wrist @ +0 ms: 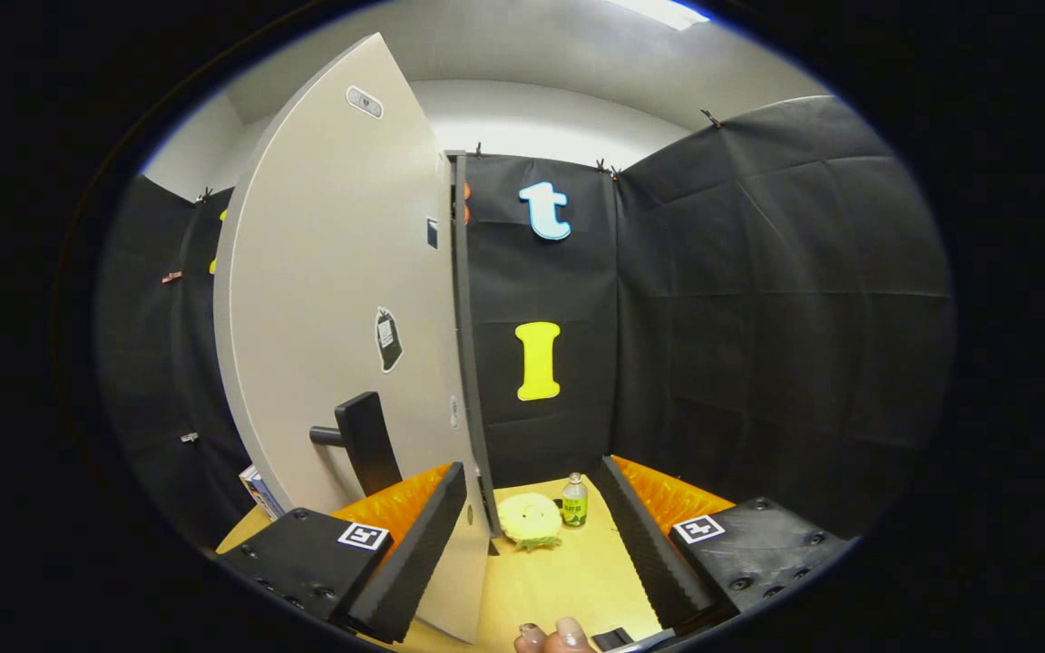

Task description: Open the shoe cabinet door, grab the shoes and put them into the shoe cabinet, then close the shoe cabinet door.

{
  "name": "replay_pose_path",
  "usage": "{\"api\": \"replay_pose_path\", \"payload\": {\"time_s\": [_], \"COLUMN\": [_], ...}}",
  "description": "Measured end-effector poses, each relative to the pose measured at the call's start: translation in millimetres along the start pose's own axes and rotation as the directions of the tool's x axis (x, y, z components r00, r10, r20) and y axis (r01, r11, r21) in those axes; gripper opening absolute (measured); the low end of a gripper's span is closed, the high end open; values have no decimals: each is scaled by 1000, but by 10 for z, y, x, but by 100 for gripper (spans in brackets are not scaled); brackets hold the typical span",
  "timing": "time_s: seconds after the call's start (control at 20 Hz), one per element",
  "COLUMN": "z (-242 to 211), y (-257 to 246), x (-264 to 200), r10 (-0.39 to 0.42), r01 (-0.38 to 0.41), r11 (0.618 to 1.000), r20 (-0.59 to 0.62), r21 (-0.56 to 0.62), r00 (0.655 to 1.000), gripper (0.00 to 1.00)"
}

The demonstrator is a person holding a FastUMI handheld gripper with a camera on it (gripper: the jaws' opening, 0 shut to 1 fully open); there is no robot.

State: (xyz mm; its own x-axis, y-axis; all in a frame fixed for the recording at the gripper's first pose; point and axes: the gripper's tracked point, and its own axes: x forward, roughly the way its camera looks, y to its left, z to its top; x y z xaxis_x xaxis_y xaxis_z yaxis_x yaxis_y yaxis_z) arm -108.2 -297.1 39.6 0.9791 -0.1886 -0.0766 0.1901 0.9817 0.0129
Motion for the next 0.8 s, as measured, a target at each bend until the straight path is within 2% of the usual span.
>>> {"api": "replay_pose_path", "payload": {"time_s": [0.6,0.8], "z": [-44,-51], "y": [561,642], "x": [90,118], "r10": [127,145], "r01": [-127,-145], "r11": [992,989], "r20": [11,12], "r21": [-12,-12], "r00": [992,989], "gripper": [98,98]}}
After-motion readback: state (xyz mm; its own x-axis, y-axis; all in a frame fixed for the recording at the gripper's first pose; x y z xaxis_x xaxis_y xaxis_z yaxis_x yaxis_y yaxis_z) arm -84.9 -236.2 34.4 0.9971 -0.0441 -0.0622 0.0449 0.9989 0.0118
